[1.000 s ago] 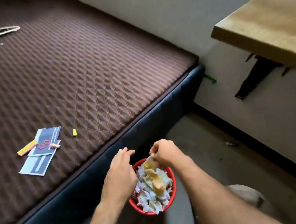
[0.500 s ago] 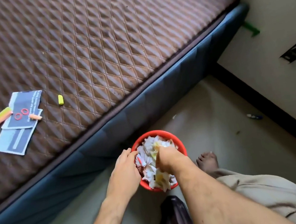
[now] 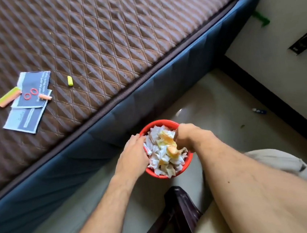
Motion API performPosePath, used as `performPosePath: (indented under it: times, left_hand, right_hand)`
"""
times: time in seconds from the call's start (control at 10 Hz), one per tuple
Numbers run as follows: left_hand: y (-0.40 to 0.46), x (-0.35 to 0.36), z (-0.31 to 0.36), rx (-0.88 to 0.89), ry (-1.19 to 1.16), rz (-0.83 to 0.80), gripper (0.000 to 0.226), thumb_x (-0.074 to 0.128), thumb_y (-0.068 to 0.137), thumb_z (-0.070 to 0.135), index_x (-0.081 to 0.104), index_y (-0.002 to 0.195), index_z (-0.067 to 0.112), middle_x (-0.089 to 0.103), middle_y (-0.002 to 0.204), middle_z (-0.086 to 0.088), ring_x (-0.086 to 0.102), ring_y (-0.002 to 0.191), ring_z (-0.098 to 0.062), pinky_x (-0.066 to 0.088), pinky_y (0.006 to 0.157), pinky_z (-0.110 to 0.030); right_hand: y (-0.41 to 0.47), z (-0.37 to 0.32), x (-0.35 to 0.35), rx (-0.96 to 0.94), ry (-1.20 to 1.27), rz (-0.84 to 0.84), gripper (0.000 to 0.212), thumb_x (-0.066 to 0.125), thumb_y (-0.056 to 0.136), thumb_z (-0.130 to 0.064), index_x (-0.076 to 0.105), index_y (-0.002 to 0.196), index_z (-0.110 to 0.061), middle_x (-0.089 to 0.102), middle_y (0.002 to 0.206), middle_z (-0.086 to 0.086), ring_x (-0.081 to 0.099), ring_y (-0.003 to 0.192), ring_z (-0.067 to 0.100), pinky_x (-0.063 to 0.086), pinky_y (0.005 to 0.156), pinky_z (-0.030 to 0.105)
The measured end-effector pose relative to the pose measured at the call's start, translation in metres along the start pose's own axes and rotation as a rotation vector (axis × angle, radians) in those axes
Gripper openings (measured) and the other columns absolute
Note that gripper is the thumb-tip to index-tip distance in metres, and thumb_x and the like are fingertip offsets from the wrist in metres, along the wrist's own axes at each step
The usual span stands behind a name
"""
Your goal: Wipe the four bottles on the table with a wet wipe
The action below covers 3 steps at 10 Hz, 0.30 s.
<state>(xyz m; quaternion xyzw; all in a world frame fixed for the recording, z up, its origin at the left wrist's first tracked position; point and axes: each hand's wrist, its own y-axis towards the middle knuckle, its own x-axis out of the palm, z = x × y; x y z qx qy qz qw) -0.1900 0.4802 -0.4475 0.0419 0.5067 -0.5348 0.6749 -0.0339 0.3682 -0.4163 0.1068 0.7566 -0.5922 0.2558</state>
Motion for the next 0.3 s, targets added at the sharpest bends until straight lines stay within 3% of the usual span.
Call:
performPosePath:
  times: [0.1, 0.2, 0.3]
  left_hand:
    - [-0.006, -0.005, 0.001, 0.021, 0.054, 0.014, 0.053, 0.044, 0.1, 0.022, 0.037, 0.152, 0.019, 0.034, 0.161, -0.004, 0.02, 0.152, -0.02, 0.023, 0.123, -0.036]
    - [-0.023, -0.021, 0.018, 0.038, 0.099, 0.069, 0.056, 0.044, 0.102, 0.022, 0.031, 0.156, 0.016, 0.029, 0.163, -0.005, 0.017, 0.153, -0.019, 0.018, 0.123, -0.034]
    - [-0.045, -0.043, 0.04, 0.088, 0.213, 0.176, 0.058, 0.041, 0.105, 0.024, 0.023, 0.157, 0.01, 0.023, 0.165, -0.009, 0.014, 0.154, -0.023, 0.013, 0.124, -0.035]
  right_hand:
    - [-0.021, 0.004, -0.021, -0.081, -0.012, 0.161, 0.035, 0.065, 0.083, -0.03, 0.068, 0.116, -0.02, 0.069, 0.108, 0.004, 0.066, 0.094, 0.025, 0.057, 0.088, 0.039]
    - [-0.05, 0.003, -0.037, -0.208, -0.021, 0.313, 0.039, 0.062, 0.088, -0.036, 0.065, 0.122, -0.016, 0.066, 0.122, 0.007, 0.061, 0.113, 0.026, 0.051, 0.096, 0.036]
    - [-0.084, -0.002, -0.045, -0.289, 0.009, 0.449, 0.051, 0.057, 0.094, -0.041, 0.051, 0.137, -0.014, 0.052, 0.138, 0.01, 0.052, 0.126, 0.029, 0.045, 0.105, 0.042]
